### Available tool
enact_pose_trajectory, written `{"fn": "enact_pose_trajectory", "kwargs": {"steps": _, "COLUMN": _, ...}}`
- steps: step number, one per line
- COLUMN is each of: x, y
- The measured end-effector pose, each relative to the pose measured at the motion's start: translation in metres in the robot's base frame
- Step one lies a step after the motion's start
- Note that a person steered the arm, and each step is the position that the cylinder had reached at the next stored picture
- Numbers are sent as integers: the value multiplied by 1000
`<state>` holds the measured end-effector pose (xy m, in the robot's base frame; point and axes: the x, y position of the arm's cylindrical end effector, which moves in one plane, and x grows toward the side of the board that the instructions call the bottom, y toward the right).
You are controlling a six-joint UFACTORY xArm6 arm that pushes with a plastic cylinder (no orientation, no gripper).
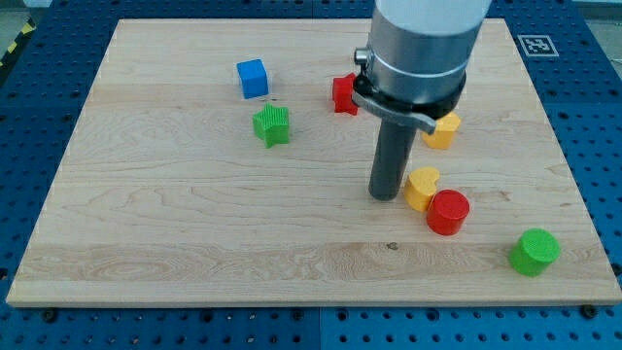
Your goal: Slide the green star closer to the yellow heart
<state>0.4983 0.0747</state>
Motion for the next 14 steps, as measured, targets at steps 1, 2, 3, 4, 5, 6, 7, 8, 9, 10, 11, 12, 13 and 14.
{"fn": "enact_pose_trajectory", "kwargs": {"steps": 1, "x": -14, "y": 4}}
{"fn": "enact_pose_trajectory", "kwargs": {"steps": 2, "x": -13, "y": 26}}
{"fn": "enact_pose_trajectory", "kwargs": {"steps": 3, "x": -2, "y": 39}}
{"fn": "enact_pose_trajectory", "kwargs": {"steps": 4, "x": 8, "y": 38}}
{"fn": "enact_pose_trajectory", "kwargs": {"steps": 5, "x": 5, "y": -33}}
{"fn": "enact_pose_trajectory", "kwargs": {"steps": 6, "x": -4, "y": -125}}
{"fn": "enact_pose_trajectory", "kwargs": {"steps": 7, "x": -46, "y": -189}}
{"fn": "enact_pose_trajectory", "kwargs": {"steps": 8, "x": -102, "y": -219}}
{"fn": "enact_pose_trajectory", "kwargs": {"steps": 9, "x": -112, "y": -203}}
{"fn": "enact_pose_trajectory", "kwargs": {"steps": 10, "x": -88, "y": -162}}
{"fn": "enact_pose_trajectory", "kwargs": {"steps": 11, "x": -74, "y": -115}}
{"fn": "enact_pose_trajectory", "kwargs": {"steps": 12, "x": -74, "y": -89}}
{"fn": "enact_pose_trajectory", "kwargs": {"steps": 13, "x": -74, "y": -72}}
{"fn": "enact_pose_trajectory", "kwargs": {"steps": 14, "x": -84, "y": -69}}
